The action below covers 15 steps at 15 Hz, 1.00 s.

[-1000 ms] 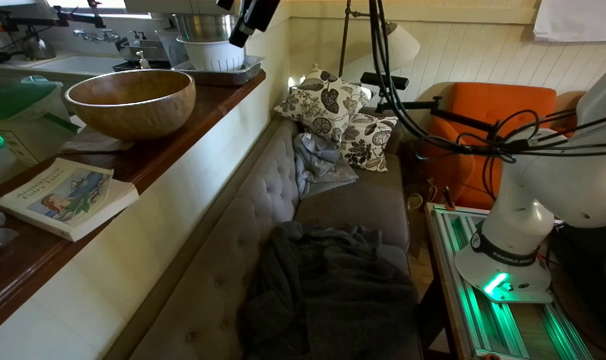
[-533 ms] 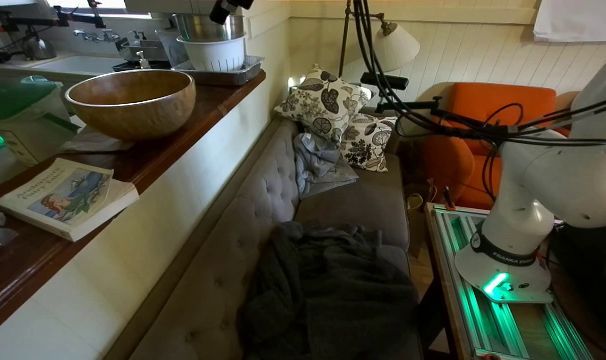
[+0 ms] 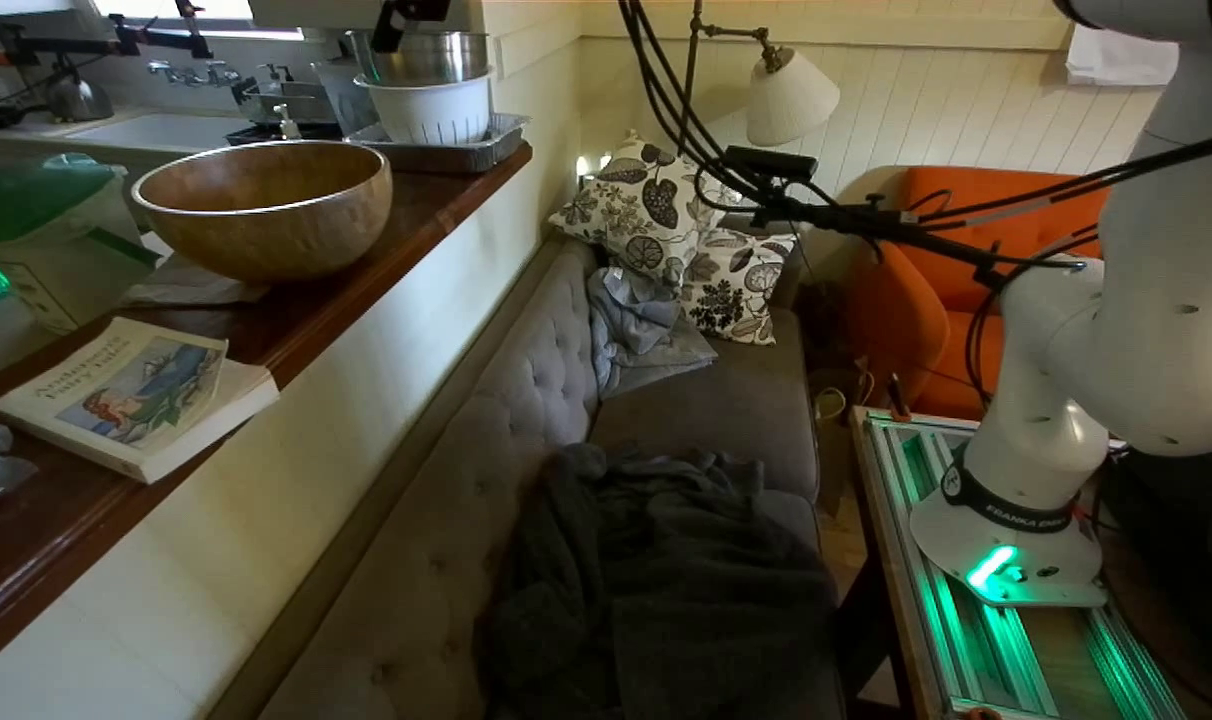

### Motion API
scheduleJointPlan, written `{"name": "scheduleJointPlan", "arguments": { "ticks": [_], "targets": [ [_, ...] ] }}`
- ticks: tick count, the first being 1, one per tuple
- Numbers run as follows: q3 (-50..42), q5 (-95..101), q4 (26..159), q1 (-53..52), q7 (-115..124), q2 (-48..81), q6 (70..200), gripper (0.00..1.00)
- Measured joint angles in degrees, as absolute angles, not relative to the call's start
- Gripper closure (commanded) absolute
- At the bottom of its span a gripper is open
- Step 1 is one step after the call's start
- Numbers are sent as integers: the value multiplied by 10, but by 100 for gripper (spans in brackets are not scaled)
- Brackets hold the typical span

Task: Put the wooden bowl on the armrest

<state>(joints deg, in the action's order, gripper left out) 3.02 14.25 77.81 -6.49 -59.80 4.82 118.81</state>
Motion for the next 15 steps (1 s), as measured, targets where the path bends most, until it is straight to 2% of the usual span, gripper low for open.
{"name": "scheduleJointPlan", "arguments": {
  "ticks": [8, 15],
  "targets": [
    [21, 204, 647, -56, -678, 194, 1147, 0],
    [8, 220, 602, -55, -677, 235, 1104, 0]
  ]
}}
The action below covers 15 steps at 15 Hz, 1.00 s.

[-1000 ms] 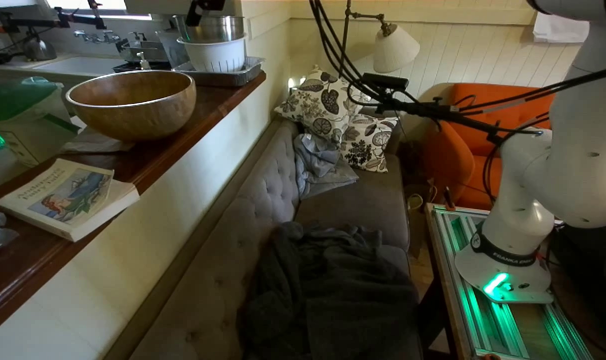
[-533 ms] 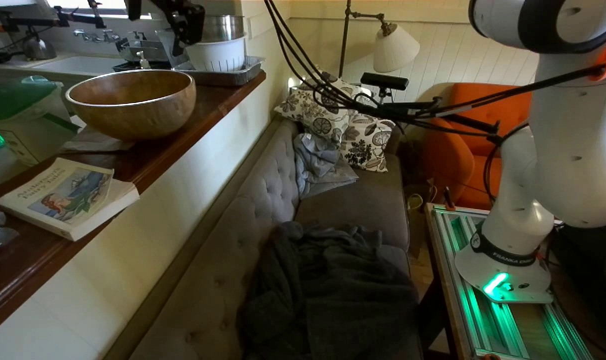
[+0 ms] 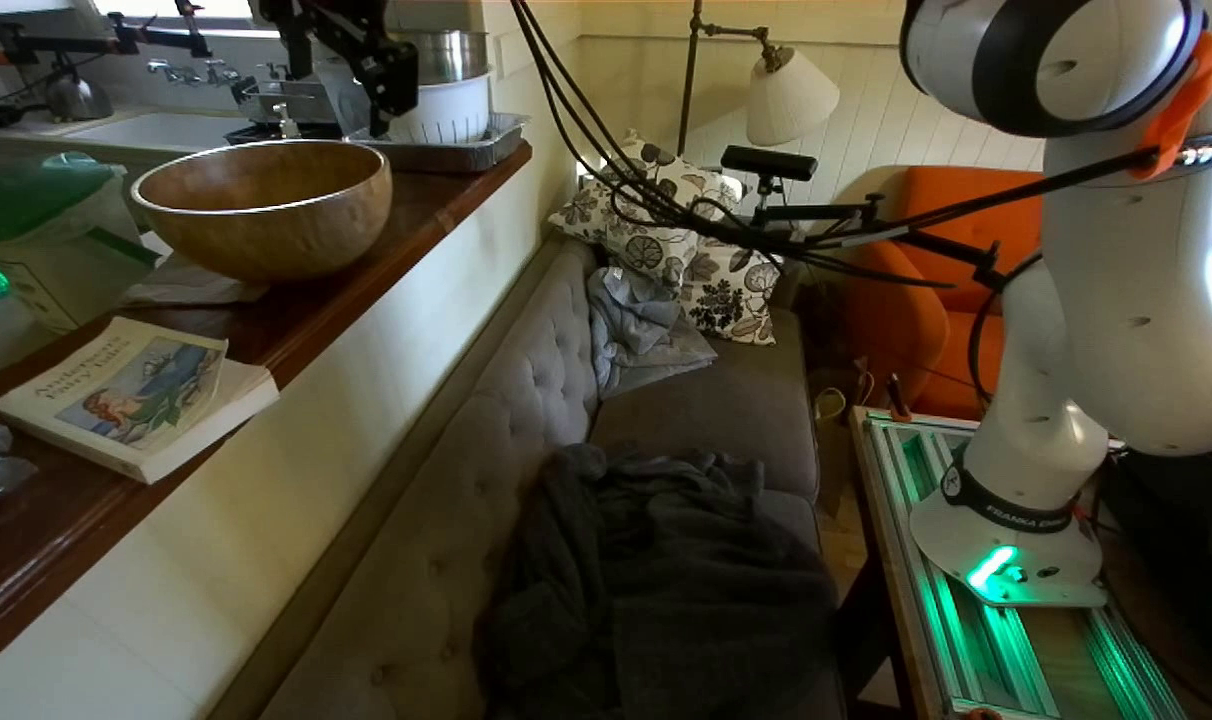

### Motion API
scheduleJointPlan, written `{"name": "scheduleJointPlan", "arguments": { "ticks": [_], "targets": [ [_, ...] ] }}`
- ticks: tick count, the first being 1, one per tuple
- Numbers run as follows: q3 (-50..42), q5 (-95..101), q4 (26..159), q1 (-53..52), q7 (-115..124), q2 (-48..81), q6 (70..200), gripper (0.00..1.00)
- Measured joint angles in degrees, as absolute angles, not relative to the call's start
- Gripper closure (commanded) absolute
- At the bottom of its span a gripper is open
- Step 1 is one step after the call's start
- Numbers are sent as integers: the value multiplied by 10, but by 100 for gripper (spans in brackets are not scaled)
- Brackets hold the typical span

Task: Put the wooden bowl on the armrest

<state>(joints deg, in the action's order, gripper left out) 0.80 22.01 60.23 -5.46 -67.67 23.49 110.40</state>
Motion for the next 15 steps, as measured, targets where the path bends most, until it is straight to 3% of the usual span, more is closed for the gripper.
{"name": "scheduleJointPlan", "arguments": {
  "ticks": [8, 15],
  "targets": [
    [0, 216, 594, -48, -679, 279, 1000, 0],
    [17, 209, 536, -48, -691, 331, 1010, 0]
  ]
}}
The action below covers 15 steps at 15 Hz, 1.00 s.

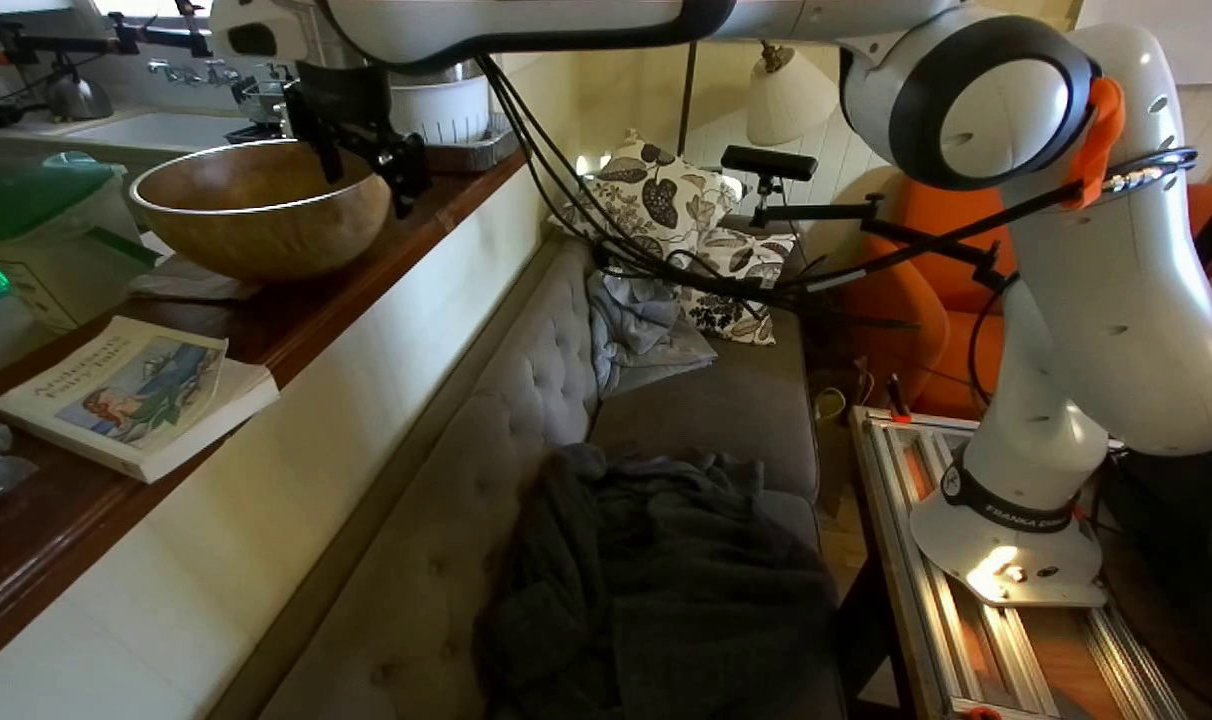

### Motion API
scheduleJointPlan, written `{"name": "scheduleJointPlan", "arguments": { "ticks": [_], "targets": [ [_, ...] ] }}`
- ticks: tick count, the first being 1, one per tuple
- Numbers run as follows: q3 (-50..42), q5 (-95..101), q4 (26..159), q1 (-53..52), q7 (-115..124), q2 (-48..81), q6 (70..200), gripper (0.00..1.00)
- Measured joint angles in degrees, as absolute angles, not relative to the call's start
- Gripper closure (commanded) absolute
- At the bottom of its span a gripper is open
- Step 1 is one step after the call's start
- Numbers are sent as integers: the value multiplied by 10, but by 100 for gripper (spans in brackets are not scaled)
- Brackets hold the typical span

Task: Put the wooden bowl on the armrest

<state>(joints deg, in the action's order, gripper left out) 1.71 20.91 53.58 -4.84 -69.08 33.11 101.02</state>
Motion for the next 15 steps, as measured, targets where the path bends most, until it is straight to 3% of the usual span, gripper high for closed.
{"name": "scheduleJointPlan", "arguments": {
  "ticks": [15],
  "targets": [
    [23, 192, 410, -52, -672, 427, 1013, 0]
  ]
}}
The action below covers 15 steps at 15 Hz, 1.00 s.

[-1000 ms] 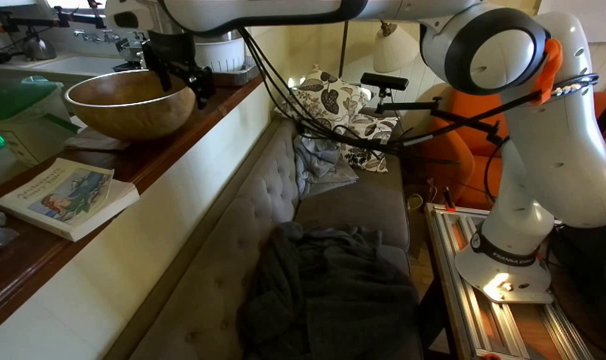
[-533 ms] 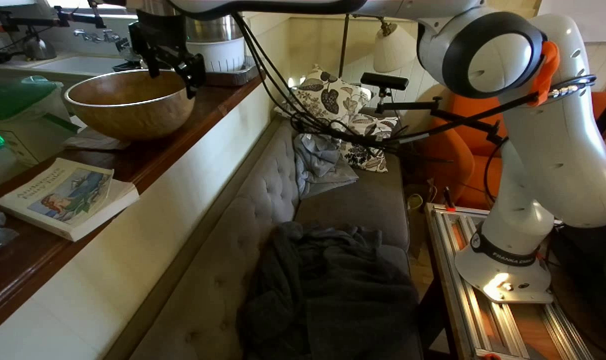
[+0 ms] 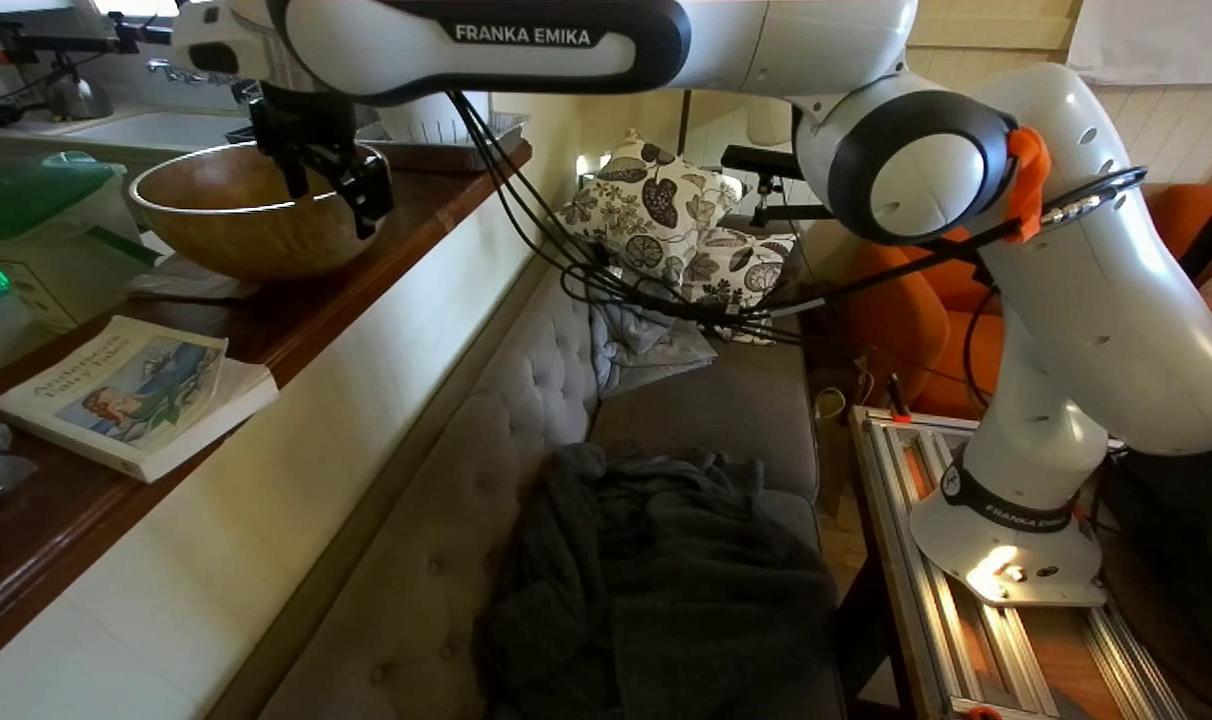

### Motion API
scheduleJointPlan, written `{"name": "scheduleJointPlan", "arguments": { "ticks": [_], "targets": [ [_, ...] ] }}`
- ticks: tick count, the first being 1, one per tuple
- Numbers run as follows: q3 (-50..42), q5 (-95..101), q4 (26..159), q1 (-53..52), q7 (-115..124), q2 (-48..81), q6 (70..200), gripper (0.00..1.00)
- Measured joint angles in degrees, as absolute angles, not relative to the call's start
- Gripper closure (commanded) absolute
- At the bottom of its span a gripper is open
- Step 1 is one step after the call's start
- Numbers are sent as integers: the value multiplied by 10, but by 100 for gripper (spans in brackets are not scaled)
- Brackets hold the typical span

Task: Put the wooden bowl on the armrest

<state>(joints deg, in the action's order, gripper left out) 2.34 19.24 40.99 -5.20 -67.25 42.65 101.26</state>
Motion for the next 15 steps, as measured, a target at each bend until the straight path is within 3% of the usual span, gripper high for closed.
{"name": "scheduleJointPlan", "arguments": {
  "ticks": [2, 3, 4, 14, 15],
  "targets": [
    [23, 192, 389, -53, -660, 442, 1013, 0],
    [23, 192, 381, -54, -653, 448, 1013, 25],
    [23, 192, 374, -55, -647, 453, 1013, 26],
    [20, 193, 339, -57, -593, 476, 1012, 98],
    [20, 193, 339, -58, -589, 477, 1011, 98]
  ]
}}
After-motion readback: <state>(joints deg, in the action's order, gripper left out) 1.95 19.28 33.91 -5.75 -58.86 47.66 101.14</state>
